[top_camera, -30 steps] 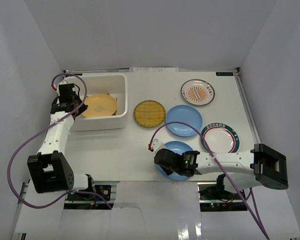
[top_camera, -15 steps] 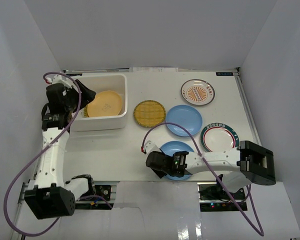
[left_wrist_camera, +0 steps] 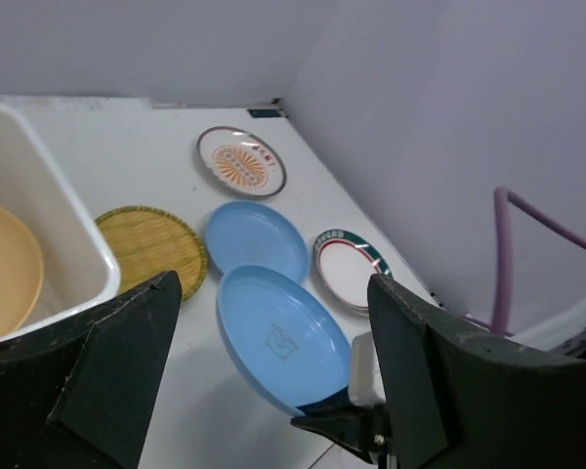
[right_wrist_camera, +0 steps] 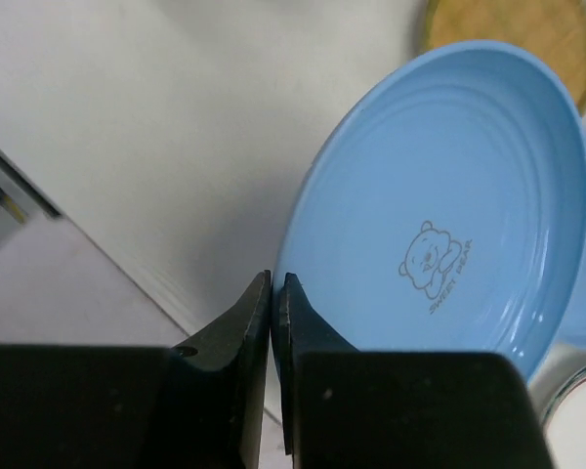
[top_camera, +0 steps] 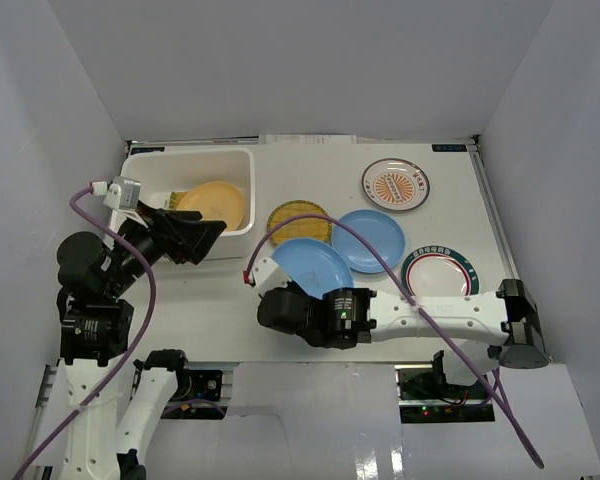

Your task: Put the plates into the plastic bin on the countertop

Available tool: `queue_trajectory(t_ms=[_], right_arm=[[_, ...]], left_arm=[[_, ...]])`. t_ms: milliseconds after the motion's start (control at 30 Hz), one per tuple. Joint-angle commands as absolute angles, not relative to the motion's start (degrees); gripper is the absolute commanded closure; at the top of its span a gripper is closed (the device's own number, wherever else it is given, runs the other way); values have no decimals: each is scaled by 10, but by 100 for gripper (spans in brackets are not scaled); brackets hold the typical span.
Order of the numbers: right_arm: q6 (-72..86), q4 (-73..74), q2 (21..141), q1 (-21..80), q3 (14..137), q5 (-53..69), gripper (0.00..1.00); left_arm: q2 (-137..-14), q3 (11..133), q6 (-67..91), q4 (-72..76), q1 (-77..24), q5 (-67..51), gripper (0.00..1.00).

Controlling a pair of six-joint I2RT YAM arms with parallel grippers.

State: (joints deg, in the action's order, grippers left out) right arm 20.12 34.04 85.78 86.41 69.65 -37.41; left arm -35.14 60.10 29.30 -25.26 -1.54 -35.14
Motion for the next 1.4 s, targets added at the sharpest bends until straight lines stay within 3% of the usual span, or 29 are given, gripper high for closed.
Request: queue_trajectory(t_ms=[0, 100, 233, 433, 633, 767, 967, 1067, 1100, 1167, 1300, 1367], right_arm=[[86, 336, 848, 864, 834, -495, 92], [-22, 291, 899, 849, 914, -511, 92], [-196, 144, 977, 803, 996, -378, 92], [-267, -54, 1052, 749, 1028, -198, 92], [-265, -83, 1193, 702, 1163, -68, 92], [-256, -42, 1301, 694, 1279, -36, 92], [-249, -61, 1371, 674, 1280, -73, 89], [-228, -91, 1346, 664, 1236, -77, 73], [-222, -99, 1337, 663, 1218, -72, 51], [-204, -115, 1308, 662, 1214, -61, 34], [-130, -142, 1247, 650, 1200, -7, 31], [-74, -167, 1179, 636, 1137, 20, 31]], left_arm=[[-352, 689, 271, -251, -40, -384, 12], [-361, 756, 265, -271, -52, -290, 9], [-369, 835, 287, -309, -82, -107, 5], [-317, 851, 322, -254, -131, 88, 2], [-210, 737, 317, -88, -141, 66, 2], [-225, 748, 316, -118, -141, 27, 2], [-257, 731, 331, -133, -142, -32, 2], [-273, 728, 337, -141, -142, -53, 2], [-278, 728, 338, -146, -142, -55, 2], [-293, 730, 345, -149, -142, -55, 2], [-334, 755, 351, -182, -141, -53, 2], [-350, 761, 355, -187, -142, -54, 2]])
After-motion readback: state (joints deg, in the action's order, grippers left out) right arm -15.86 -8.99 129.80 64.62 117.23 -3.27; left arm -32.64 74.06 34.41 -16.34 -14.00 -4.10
